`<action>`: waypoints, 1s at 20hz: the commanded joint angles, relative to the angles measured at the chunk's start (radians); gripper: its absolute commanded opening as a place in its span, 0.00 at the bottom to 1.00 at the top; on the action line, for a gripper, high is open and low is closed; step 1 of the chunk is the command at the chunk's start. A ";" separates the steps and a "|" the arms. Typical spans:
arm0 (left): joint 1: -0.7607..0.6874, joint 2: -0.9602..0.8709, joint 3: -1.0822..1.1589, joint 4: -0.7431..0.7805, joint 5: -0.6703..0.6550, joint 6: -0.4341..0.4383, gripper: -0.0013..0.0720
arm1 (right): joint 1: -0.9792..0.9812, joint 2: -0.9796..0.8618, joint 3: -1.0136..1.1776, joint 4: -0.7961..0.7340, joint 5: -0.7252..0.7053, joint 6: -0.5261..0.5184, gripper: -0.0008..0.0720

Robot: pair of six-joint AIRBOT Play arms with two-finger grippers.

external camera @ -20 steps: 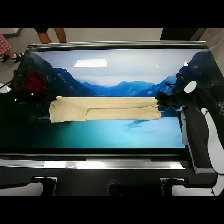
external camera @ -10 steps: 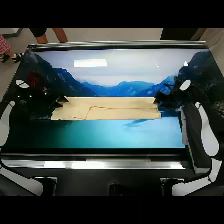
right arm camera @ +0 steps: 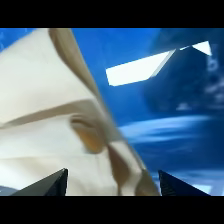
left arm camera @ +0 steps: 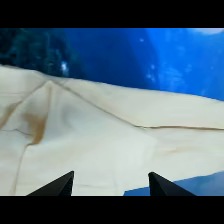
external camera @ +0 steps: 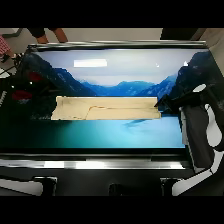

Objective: Fold the shirts.

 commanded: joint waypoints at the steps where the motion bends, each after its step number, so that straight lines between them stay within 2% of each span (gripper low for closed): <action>1: -0.056 0.100 0.004 0.002 0.000 0.013 0.76 | 0.052 -0.049 -0.005 0.079 -0.050 -0.006 0.93; 2: -0.080 0.112 0.003 0.002 0.000 0.013 0.75 | 0.077 -0.050 -0.005 0.077 -0.098 -0.004 0.80; 3: -0.109 0.116 0.003 0.002 0.000 0.014 0.75 | 0.095 -0.049 -0.004 0.081 -0.126 0.013 0.50; 4: -0.138 0.113 0.002 0.002 0.000 0.019 0.74 | 0.106 -0.044 -0.003 0.106 -0.137 0.026 0.09; 6: -0.208 0.099 -0.019 0.002 0.046 0.036 0.72 | 0.106 -0.001 -0.002 0.177 -0.114 -0.025 0.06; 7: -0.250 0.087 -0.040 0.002 0.088 0.036 0.55 | 0.106 0.039 -0.002 0.185 -0.091 -0.047 0.06; 8: -0.296 0.071 -0.063 0.002 0.126 0.035 0.29 | 0.106 0.089 -0.002 0.180 -0.061 -0.047 0.06; 9: -0.351 0.047 -0.086 0.002 0.167 0.035 0.08 | 0.112 0.149 -0.002 0.180 -0.028 -0.047 0.06; 11: -0.468 -0.012 -0.138 -0.035 0.255 -0.016 0.07 | 0.127 0.271 -0.002 0.167 0.031 -0.047 0.06; 14: -0.619 -0.127 -0.160 -0.122 0.357 -0.018 0.07 | 0.180 0.441 -0.002 0.093 0.087 0.005 0.06; 16: -0.665 -0.190 -0.160 -0.211 0.418 -0.036 0.07 | 0.204 0.534 -0.002 0.058 0.124 0.043 0.06; 20: -0.722 -0.292 -0.160 -0.453 0.455 -0.034 0.07 | 0.209 0.684 -0.002 0.056 0.142 0.078 0.06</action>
